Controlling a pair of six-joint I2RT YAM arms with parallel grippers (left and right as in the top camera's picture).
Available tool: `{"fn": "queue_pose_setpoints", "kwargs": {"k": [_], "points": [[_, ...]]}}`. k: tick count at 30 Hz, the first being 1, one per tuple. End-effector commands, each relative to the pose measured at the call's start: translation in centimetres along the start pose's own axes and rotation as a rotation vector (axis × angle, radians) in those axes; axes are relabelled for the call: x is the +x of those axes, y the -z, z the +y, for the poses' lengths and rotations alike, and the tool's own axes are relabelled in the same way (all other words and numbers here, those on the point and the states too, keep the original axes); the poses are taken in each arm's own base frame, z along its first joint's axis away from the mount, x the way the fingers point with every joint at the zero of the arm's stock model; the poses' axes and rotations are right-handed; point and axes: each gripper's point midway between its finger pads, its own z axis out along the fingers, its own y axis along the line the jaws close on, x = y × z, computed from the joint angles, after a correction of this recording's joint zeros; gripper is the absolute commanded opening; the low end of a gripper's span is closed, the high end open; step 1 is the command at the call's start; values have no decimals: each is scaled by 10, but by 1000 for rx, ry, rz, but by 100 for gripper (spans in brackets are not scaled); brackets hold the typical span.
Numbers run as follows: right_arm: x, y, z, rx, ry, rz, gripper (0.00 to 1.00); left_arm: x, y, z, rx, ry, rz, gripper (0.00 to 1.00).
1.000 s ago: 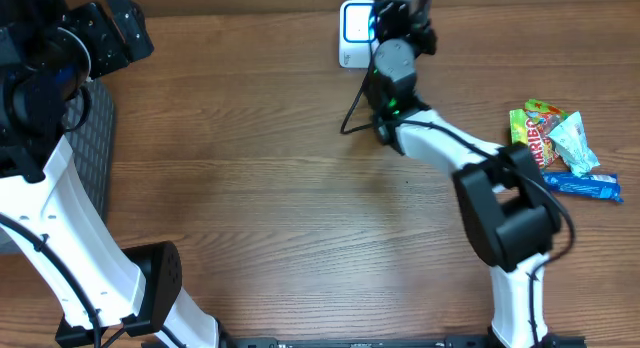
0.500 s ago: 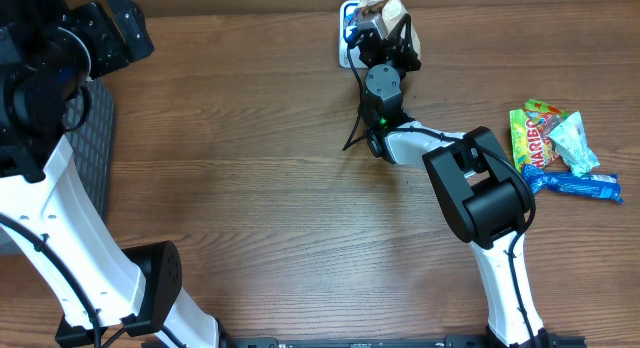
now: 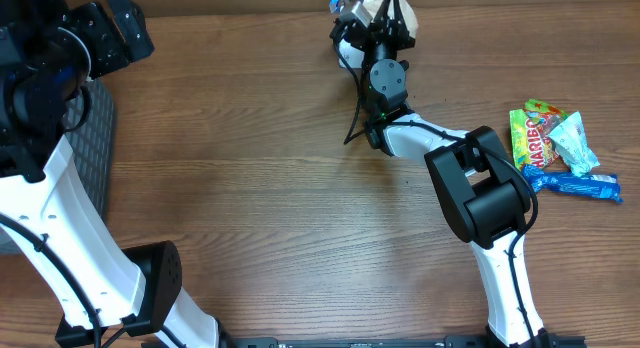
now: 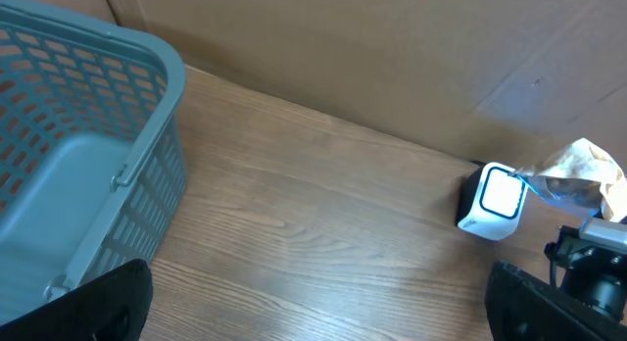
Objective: Scan the item barcode
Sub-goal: 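Hold the brown cookie bag in front of the white scanner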
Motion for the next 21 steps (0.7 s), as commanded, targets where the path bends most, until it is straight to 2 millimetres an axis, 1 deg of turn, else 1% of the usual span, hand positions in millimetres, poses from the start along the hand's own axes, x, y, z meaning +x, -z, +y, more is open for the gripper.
{"fn": "queue_pose_setpoints", "kwargs": {"k": [1,3,6,11,14,21], "points": [[-24,-10,-15,9,30,-102,4,-1,-2,3,-15,8,-3,100],[-25,-11,-15,-1,33,-122,4,-1,-2,3,-15,8,-3,100],[-18,-16,-12,-28,52,-125,4,-1,-2,3,-15,8,-3,100],[14,-25,0,-79,101,-89,4,-1,-2,3,-15,8,-3,100],[24,-27,6,-106,94,-68,4,-1,-2,3,-15,8,-3,100],[25,-27,6,-106,64,-66,4,-1,-2,3,-15,8,-3,100]]}}
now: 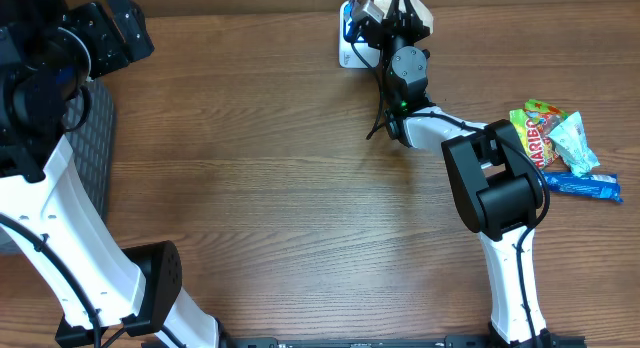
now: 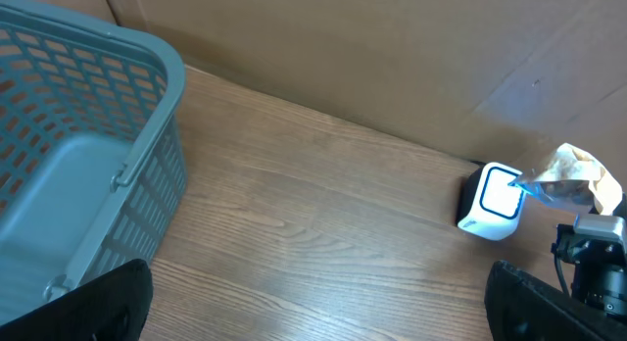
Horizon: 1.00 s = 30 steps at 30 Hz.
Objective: Scan the item barcode
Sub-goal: 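Hold the brown cookie bag in front of the white scanner, then carry the cookie bag right and release it on the pile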
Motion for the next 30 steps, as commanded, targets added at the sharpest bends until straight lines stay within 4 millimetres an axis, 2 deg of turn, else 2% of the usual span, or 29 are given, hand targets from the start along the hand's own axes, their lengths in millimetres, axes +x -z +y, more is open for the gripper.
{"fn": "queue_pose_setpoints", "kwargs": {"k": [1,13,16,21,26,28,30], "points": [[-9,-5,-8,23,-40,-23,4,-1,-2,3,-15,8,-2,100],[-14,4,-5,58,-53,42,4,-1,-2,3,-15,8,-2,100],[-22,11,0,64,-61,60,4,-1,-2,3,-15,8,-2,100],[-57,28,3,77,-129,60,3,-1,-2,3,-15,8,-2,100],[-97,48,-28,140,-288,91,3,-1,-2,3,-15,8,-2,100],[-113,56,-32,104,-288,118,3,-1,-2,3,-15,8,-2,100],[-122,62,-26,17,-273,144,3,-1,-2,3,-15,8,-3,100]]}}
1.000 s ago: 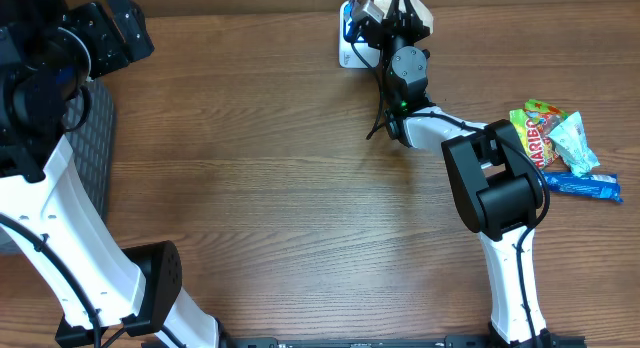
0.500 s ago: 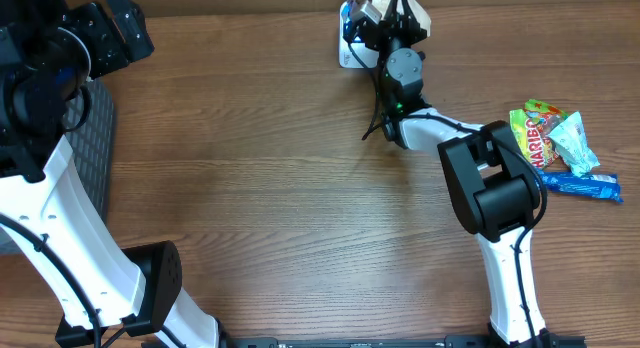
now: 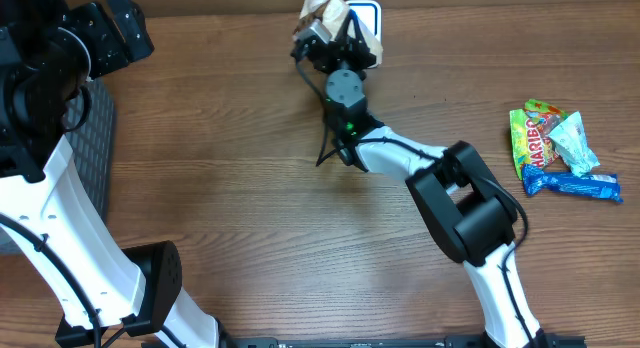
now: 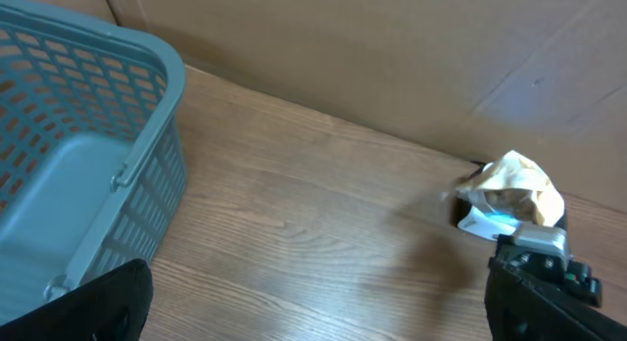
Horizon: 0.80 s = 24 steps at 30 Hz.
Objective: Scan the item barcode
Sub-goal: 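Carry the cookie bag right and release it on the pile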
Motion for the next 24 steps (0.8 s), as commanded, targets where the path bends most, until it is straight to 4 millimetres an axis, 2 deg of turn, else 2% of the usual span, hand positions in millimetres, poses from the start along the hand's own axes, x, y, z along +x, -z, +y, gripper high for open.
{"fn": "queue_pose_setpoints", "kwargs": {"k": [1,3,4,8,10,12,13,14,15,16,17,18,19,21,23,24], "points": [[-49,18,-51,-46,-140,7,3,-1,-2,3,-15,8,-2,100],[-53,33,-42,-212,-151,35,4,-1,-2,3,-15,8,-2,100],[-56,45,-47,-296,-215,57,4,-1,-2,3,-15,8,-2,100],[-59,72,-96,-390,-457,143,4,-1,-2,3,-15,8,-2,100],[-45,82,-130,-377,-568,224,4,-1,-2,3,-15,8,-2,100],[-18,90,-160,-338,-687,338,4,-1,-2,3,-15,8,-2,100],[9,97,-179,-302,-782,441,4,-1,-2,3,-15,8,-2,100],[25,101,-189,-280,-834,501,4,-1,-2,3,-15,8,-2,100],[52,107,-203,-247,-912,599,4,-1,-2,3,-15,8,-2,100],[70,111,-209,-232,-946,662,4,-1,-2,3,-15,8,-2,100],[112,119,-221,-197,-1012,808,5,-1,-2,3,-15,8,-2,100],[137,124,-227,-178,-1050,892,5,-1,-2,3,-15,8,-2,100],[180,133,-236,-145,-1117,1034,5,-1,-2,3,-15,8,-2,100],[223,140,-247,-111,-1187,1152,5,-1,-2,3,-15,8,-2,100],[257,144,-256,-59,-1241,1224,5,-1,-2,3,-15,8,-2,100],[295,150,-265,18,-1277,1288,5,-1,-2,3,-15,8,-2,100]]}}
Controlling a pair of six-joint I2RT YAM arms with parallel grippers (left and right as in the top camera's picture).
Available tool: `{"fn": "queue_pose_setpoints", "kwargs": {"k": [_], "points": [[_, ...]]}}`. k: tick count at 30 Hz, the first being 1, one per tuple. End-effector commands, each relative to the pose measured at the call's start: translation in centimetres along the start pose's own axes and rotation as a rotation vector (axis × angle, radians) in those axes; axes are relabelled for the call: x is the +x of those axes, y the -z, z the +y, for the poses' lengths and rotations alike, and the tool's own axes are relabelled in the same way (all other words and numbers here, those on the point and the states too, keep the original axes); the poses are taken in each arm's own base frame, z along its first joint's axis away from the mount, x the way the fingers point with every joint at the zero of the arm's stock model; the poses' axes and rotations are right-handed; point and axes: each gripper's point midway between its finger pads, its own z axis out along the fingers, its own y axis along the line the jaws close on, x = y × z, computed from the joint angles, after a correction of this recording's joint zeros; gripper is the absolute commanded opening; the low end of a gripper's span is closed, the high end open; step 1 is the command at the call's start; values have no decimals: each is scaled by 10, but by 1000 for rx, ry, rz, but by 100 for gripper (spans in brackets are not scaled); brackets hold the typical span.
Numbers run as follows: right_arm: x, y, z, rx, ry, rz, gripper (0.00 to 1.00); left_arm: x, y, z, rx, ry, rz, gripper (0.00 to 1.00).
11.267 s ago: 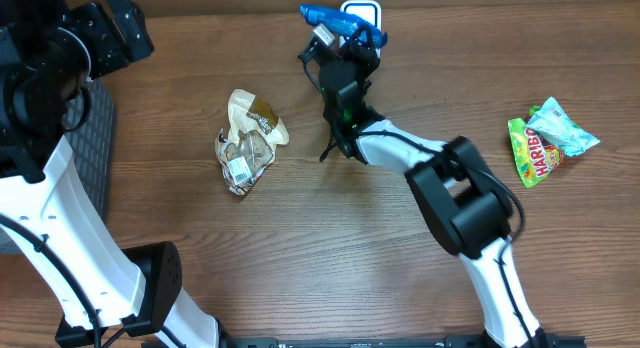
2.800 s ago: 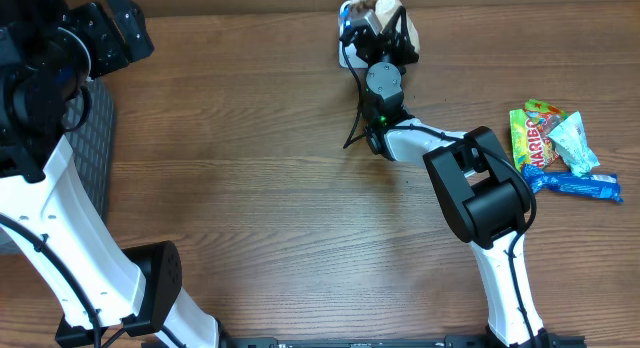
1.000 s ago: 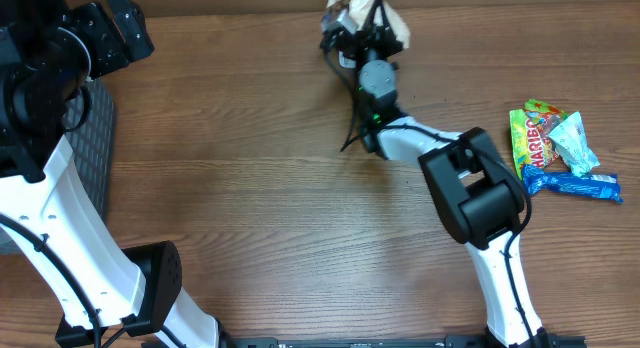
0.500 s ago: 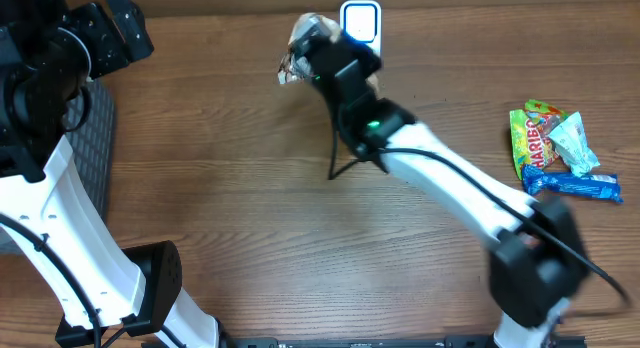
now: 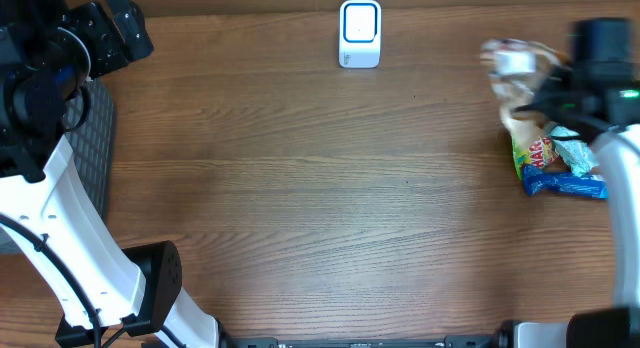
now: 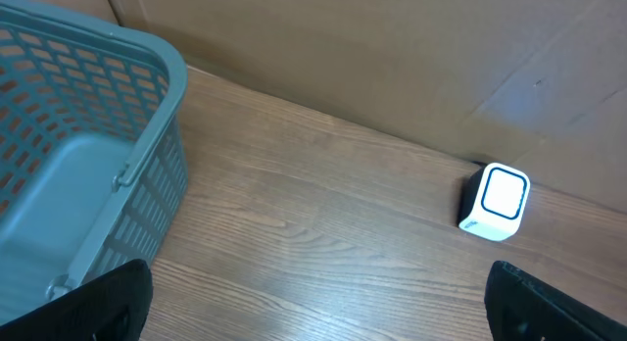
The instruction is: Scan the item barcode
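Observation:
The white barcode scanner (image 5: 360, 33) with a blue-edged window stands at the back middle of the table, and the left wrist view also shows the scanner (image 6: 495, 199). My right gripper (image 5: 535, 80), blurred, is at the far right, shut on a crumpled beige packet (image 5: 508, 60) held above the snack pile. My left gripper (image 6: 318, 312) hangs high over the table's left side, open and empty, its fingertips (image 6: 98, 302) far apart.
A pile of snack packets (image 5: 550, 158), with a green Haribo bag and a blue wrapper, lies at the right edge. A blue-grey mesh basket (image 6: 147, 106) stands at the left. A cardboard wall (image 6: 392, 57) runs behind the table.
My right arm has gone from just left of the scanner to the far right, over the snack pile, still carrying the beige packet. The scanner now stands uncovered. The left arm is still.
My right gripper held the beige packet over the scanner at the back. Then the packet was up against the scanner's window, then just to its left. Now it hangs above the snack pile on the right. The left gripper stayed open throughout.

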Motion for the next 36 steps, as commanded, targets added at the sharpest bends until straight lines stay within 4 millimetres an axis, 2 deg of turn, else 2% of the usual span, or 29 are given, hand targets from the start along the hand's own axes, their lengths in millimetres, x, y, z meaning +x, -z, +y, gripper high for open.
{"fn": "queue_pose_setpoints", "kwargs": {"k": [1,2,5,7,8,9,12,13,15,17,20,22,23,25,28,31,36], "points": [[4,-34,-42,7,-200,107,5,-1,-2,3,-12,8,-2,100],[5,-48,-65,49,-251,132,4,-1,-2,3,-12,8,-2,100],[11,-75,-92,85,-318,185,7,-1,-2,3,-12,8,-1,100],[15,-89,-100,90,-336,222,31,-1,-2,3,-12,8,-1,100],[17,-93,-102,94,-340,231,47,-1,-2,3,-12,8,-2,100],[18,-96,-101,93,-341,239,57,-1,-2,3,-12,8,-1,100],[16,-94,-93,46,-301,244,66,-1,-2,3,-12,8,-2,100],[13,-88,-85,-5,-259,248,73,-1,-2,3,-12,8,-2,100],[7,-77,-76,-60,-218,242,79,-1,-2,3,-12,8,-2,100],[-1,-54,-62,-145,-171,222,83,-1,-2,3,-12,8,-2,100],[-15,0,-37,-295,-96,145,86,-1,-2,3,-12,8,-2,100],[-17,48,-16,-417,16,63,89,-1,-2,3,-12,8,-2,100],[-15,74,-5,-477,70,20,93,-1,-2,3,-12,8,-2,100],[-1,128,12,-567,168,-71,100,-1,-2,3,-12,8,-2,100],[24,184,15,-618,220,-158,100,-1,-2,3,-12,8,-2,100],[53,225,7,-645,249,-218,100,-1,-2,3,-12,8,-2,100],[79,267,-6,-670,272,-331,100,-1,-2,3,-12,8,-2,100]]}}
